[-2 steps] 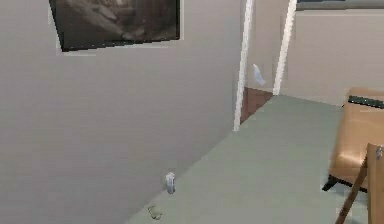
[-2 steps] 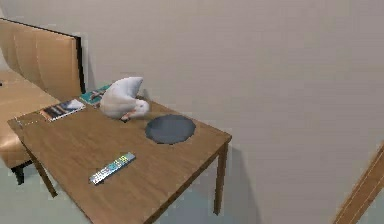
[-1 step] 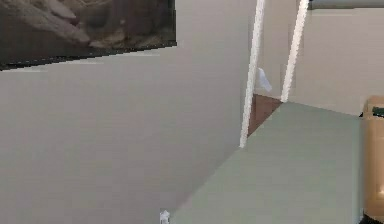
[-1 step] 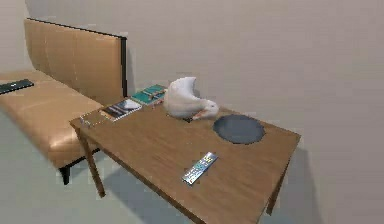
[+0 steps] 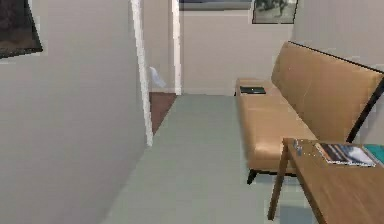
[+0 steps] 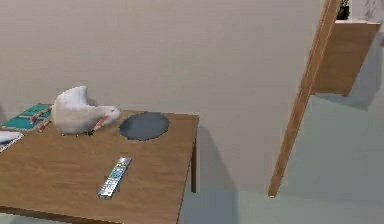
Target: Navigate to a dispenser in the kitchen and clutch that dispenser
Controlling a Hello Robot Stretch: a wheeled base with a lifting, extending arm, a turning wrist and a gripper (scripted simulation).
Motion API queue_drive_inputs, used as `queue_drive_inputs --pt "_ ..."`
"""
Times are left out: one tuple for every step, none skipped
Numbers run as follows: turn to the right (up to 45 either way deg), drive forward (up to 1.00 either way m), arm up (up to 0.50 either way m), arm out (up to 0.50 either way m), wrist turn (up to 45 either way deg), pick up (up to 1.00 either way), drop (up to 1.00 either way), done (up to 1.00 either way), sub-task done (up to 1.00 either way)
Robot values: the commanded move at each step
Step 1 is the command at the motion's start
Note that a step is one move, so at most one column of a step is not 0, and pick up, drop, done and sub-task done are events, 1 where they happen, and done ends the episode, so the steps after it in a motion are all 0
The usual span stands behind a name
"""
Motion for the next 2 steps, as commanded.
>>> queue_drive_inputs --pt "0.0 1.0 0.0 0.0 0.0 0.0 0.0 0.0 0.0" --pt "0.0 1.0 0.0 0.0 0.0 0.0 0.0 0.0 0.0"
